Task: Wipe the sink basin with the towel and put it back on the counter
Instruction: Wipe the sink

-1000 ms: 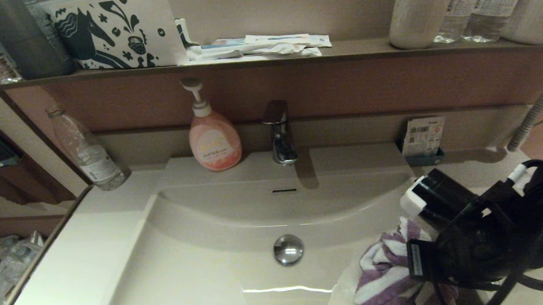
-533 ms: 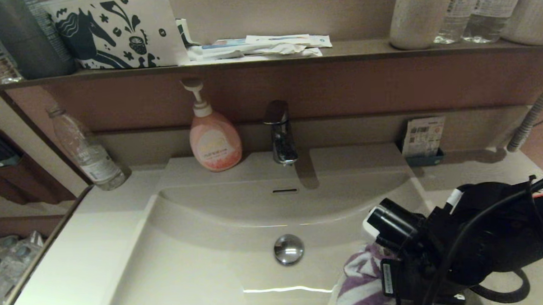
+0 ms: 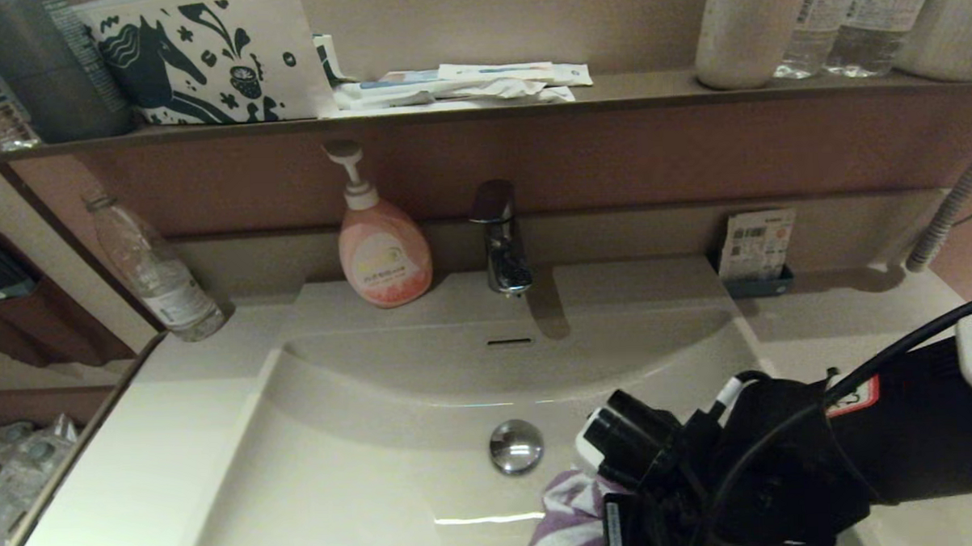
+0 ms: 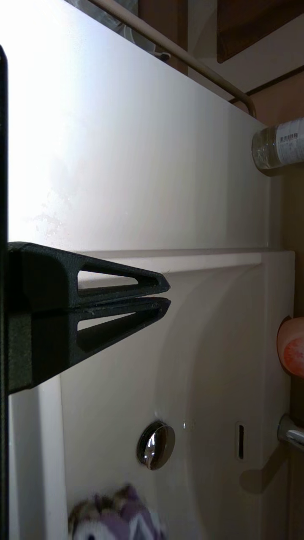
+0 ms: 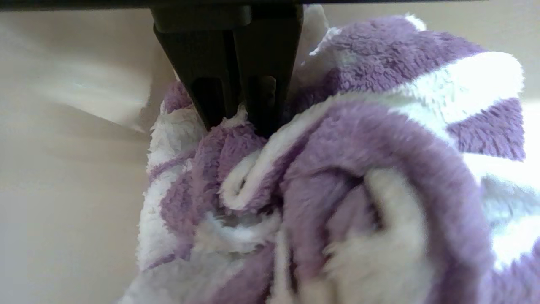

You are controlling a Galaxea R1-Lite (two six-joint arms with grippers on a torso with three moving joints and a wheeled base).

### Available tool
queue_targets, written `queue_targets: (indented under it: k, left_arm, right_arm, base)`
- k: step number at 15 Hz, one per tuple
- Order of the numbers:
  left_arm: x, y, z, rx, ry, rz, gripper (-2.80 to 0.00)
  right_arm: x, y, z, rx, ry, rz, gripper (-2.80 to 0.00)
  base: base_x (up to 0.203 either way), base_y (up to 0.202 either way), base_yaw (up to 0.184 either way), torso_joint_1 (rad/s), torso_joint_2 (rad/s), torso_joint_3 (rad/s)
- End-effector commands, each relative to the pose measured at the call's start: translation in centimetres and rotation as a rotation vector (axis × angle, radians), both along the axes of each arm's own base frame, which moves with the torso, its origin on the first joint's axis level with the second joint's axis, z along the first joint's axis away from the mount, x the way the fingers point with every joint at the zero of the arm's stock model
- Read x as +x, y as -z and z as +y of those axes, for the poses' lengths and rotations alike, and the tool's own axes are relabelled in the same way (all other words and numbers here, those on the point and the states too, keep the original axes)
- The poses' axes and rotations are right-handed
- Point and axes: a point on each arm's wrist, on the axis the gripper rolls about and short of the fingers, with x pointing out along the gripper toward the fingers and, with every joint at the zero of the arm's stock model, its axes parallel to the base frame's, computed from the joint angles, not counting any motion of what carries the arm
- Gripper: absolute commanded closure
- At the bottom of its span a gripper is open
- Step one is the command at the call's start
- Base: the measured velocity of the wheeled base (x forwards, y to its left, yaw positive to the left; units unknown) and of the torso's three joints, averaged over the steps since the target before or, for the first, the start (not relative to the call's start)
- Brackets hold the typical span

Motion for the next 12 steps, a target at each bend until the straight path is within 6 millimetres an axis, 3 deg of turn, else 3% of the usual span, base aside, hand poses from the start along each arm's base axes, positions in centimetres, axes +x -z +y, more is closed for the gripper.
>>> queue_targets:
  k: [1, 12]
  left_arm:
    - [0.0, 0.0, 0.0, -0.001, 0.000, 0.002, 0.00]
    - [0.0, 0.0, 0.0, -0.001, 0.000, 0.001, 0.00]
  right_arm:
    - [0.2, 1.0, 1.6, 0.000, -0.029, 0.014, 0.00]
    - [1.2, 1.3, 12.8, 0.138, -0.267, -0.067, 0.00]
  base:
    - [0.000, 0.000, 0.000, 0.000, 0.00, 0.000]
    - [0.000, 0.000, 0.000, 0.000, 0.00, 0.000]
